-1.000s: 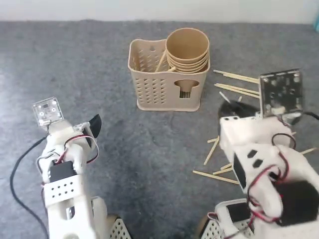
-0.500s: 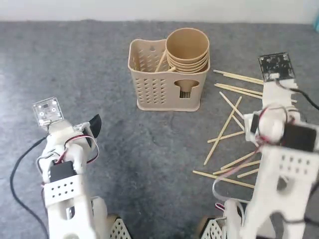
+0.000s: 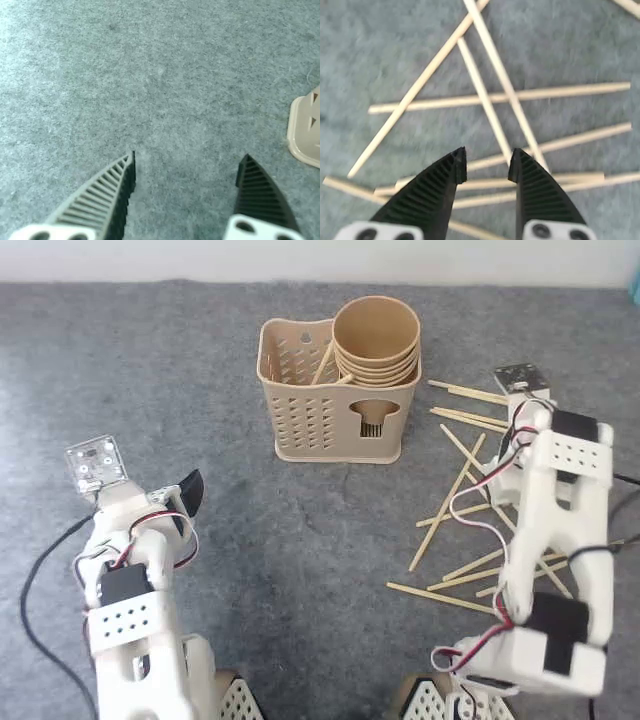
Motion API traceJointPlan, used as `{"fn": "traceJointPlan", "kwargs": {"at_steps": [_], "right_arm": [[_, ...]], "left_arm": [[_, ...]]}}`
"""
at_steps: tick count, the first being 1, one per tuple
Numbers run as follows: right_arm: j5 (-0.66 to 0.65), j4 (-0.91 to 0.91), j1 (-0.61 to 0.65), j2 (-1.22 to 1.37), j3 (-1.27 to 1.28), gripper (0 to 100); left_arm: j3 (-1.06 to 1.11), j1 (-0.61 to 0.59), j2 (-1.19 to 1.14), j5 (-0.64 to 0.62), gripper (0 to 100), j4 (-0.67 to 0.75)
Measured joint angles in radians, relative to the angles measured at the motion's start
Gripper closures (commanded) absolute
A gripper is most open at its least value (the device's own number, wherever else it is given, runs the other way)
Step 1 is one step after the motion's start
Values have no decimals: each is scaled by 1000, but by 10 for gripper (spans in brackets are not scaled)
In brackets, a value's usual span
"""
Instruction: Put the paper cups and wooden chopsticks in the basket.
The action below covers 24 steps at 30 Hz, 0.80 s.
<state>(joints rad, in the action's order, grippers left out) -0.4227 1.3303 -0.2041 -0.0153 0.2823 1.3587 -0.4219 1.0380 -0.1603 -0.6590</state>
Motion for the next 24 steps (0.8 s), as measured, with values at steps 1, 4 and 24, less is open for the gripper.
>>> {"fn": "traceJointPlan", "kwargs": {"at_steps": [1,4,24], "right_arm": [[0,-26,6,28,0,843],[0,-104,21,106,0,843],[-112,-327,58,308,0,961]], "left_arm": [[0,0,0,0,692,0],[0,0,0,0,692,0],[0,0,0,0,692,0]]}}
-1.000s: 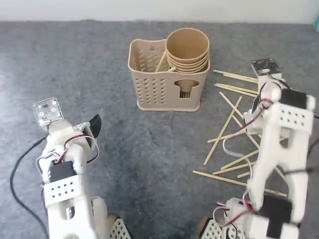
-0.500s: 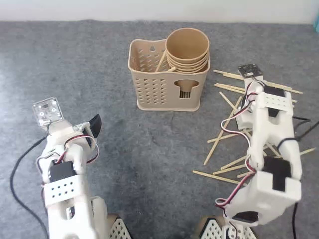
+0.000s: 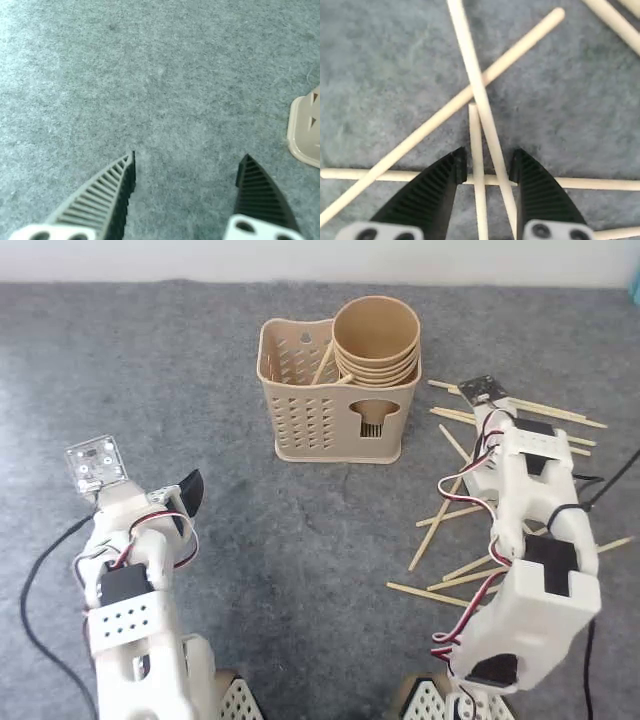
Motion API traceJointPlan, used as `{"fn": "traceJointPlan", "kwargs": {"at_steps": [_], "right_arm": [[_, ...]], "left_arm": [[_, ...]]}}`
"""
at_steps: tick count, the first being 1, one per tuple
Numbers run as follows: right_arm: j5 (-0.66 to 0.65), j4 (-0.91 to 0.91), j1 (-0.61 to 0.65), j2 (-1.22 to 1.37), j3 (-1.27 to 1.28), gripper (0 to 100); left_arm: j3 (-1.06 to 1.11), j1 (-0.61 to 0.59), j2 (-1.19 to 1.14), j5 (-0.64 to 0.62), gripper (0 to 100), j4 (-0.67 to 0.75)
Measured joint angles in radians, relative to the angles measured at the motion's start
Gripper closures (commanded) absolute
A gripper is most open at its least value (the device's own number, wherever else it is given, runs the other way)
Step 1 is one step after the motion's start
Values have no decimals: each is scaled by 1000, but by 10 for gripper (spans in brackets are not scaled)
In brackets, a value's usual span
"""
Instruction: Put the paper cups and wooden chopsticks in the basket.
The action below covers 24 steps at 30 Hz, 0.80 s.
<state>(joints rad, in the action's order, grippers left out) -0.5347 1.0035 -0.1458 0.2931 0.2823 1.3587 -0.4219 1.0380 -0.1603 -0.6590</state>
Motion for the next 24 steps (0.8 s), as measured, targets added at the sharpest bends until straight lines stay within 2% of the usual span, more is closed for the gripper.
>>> {"fn": "traceJointPlan", "kwargs": {"at_steps": [1,3,11,24], "right_arm": [[-12,0,0,0,0,998],[-25,-5,0,0,0,975],[-34,17,-51,-20,0,990],[-40,292,-87,-575,0,990]], "left_arm": [[0,0,0,0,692,0],[0,0,0,0,692,0],[0,0,0,0,692,0],[0,0,0,0,692,0]]}}
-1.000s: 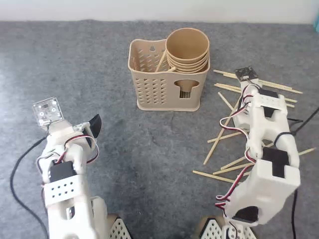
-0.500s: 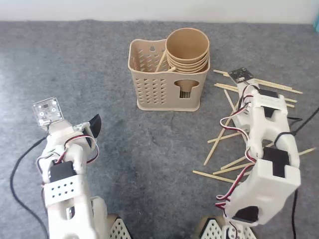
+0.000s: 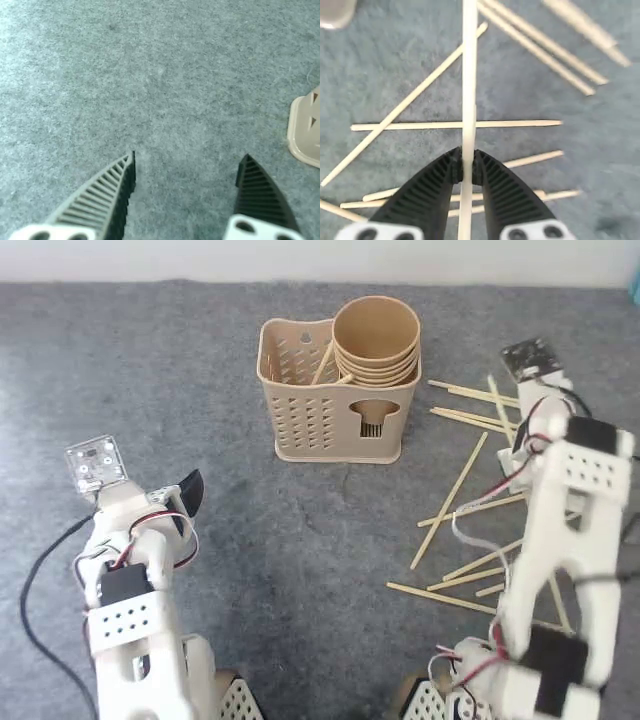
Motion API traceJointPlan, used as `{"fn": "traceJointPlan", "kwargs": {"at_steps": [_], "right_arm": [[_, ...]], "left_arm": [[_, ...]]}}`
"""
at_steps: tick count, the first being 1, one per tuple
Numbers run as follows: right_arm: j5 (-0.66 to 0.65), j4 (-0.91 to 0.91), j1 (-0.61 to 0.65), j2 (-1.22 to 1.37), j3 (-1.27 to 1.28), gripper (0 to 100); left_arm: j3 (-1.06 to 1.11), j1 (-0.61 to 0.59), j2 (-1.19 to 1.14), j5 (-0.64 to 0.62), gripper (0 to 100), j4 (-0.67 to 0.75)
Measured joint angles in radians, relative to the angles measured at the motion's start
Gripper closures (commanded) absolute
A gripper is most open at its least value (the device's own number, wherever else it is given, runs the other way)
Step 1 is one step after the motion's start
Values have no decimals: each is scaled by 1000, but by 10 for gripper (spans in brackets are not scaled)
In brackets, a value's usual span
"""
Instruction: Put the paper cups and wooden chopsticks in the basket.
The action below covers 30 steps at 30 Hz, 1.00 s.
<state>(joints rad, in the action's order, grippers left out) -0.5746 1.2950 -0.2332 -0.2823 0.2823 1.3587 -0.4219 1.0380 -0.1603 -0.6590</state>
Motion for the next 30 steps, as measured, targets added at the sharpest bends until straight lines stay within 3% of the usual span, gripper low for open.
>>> {"fn": "traceJointPlan", "kwargs": {"at_steps": [7,12,22,30], "right_arm": [[132,14,5,-342,0,990],[282,-63,81,-514,0,990],[634,-368,285,-603,0,991],[775,-684,440,-603,0,991]], "left_arm": [[0,0,0,0,692,0],[0,0,0,0,692,0],[0,0,0,0,692,0],[0,0,0,0,692,0]]}}
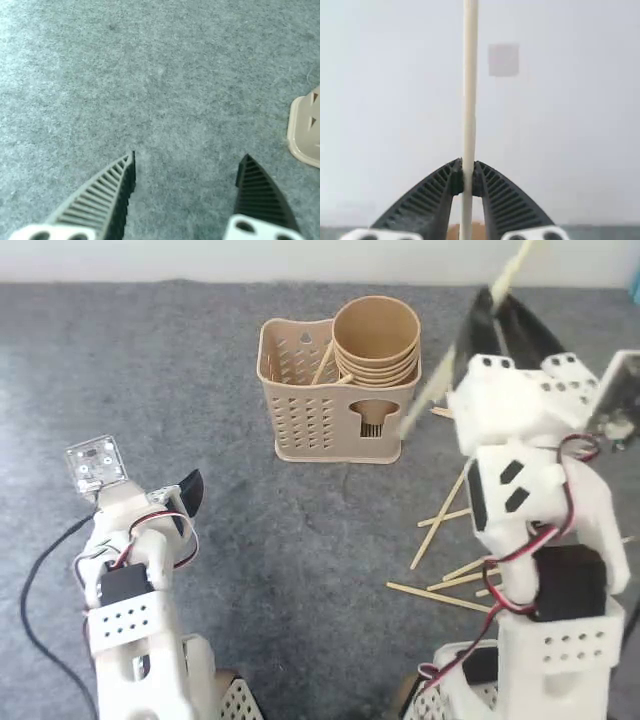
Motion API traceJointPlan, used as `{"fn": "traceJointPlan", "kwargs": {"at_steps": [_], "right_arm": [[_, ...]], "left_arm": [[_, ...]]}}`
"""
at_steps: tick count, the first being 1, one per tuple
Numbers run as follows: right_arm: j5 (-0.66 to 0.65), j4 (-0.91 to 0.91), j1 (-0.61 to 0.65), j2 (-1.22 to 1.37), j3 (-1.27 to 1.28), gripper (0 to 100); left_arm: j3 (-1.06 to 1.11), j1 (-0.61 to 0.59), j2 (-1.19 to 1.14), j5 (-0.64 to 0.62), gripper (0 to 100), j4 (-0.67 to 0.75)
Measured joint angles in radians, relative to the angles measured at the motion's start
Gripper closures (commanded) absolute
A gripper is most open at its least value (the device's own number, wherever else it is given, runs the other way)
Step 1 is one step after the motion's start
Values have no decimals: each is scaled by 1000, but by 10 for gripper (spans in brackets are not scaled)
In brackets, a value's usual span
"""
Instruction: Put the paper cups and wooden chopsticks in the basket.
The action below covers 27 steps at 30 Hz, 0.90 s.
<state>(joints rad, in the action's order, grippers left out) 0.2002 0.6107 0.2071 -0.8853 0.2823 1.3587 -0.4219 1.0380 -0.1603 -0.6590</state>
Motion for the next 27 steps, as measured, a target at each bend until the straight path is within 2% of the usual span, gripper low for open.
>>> {"fn": "traceJointPlan", "kwargs": {"at_steps": [8,16,27], "right_arm": [[58,-342,137,34,0,991],[58,-678,189,322,0,990],[-28,-807,198,632,0,989]], "left_arm": [[0,0,0,0,692,0],[0,0,0,0,692,0],[0,0,0,0,692,0]]}}
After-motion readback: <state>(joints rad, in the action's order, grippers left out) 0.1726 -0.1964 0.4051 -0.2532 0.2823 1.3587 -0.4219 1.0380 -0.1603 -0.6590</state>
